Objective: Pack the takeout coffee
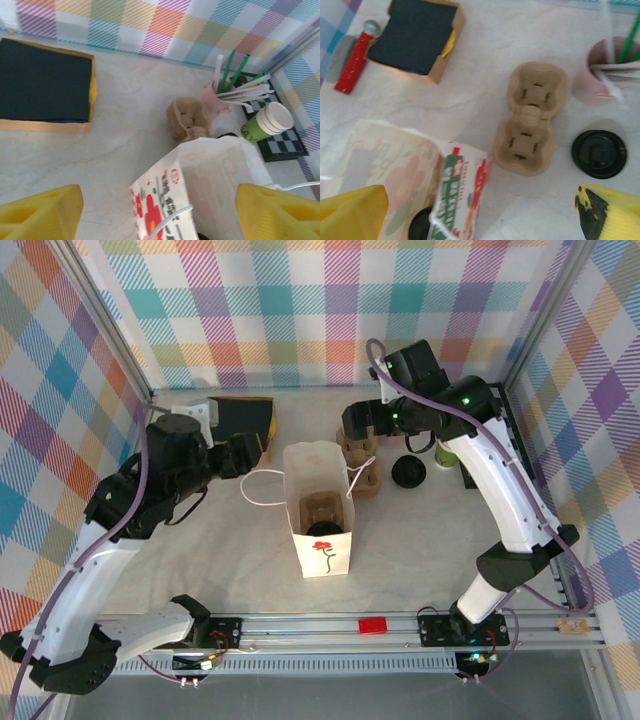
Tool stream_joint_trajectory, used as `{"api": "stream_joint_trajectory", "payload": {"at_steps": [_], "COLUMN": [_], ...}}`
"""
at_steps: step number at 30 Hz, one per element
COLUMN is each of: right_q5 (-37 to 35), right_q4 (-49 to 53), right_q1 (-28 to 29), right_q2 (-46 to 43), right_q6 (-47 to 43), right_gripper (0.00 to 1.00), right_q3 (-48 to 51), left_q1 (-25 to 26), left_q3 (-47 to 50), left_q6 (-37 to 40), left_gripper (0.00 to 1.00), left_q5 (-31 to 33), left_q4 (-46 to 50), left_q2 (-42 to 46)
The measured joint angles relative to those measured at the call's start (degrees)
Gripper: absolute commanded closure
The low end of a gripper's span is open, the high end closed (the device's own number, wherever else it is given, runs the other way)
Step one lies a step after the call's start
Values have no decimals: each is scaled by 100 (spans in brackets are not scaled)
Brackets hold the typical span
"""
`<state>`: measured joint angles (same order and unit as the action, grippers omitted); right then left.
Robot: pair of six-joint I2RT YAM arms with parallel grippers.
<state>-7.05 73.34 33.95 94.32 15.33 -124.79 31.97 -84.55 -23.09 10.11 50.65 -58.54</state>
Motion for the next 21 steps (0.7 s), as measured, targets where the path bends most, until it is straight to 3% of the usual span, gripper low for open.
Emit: {"api": "stream_joint_trajectory", "payload": {"at_steps": [7,14,21], "right_q5": [-435,-723,-697], "right_q4": [-129,-372,-621], "right_q1": [-651,-813,-1008], "right_q2": [-203,-260,-304], "right_q6": [-85,-127,-210], "right_gripper": [1,1,1], "right_q3": [522,1314,1703], "left_q1": [-109,-896,-1751], "left_q3": [1025,1932,2347], "left_q6": [-87,-444,-693], "left_gripper": [17,17,17], "left_q5": [293,35,-651], "left_q4": [-9,-52,-361], "left_q2": [472,656,654]}}
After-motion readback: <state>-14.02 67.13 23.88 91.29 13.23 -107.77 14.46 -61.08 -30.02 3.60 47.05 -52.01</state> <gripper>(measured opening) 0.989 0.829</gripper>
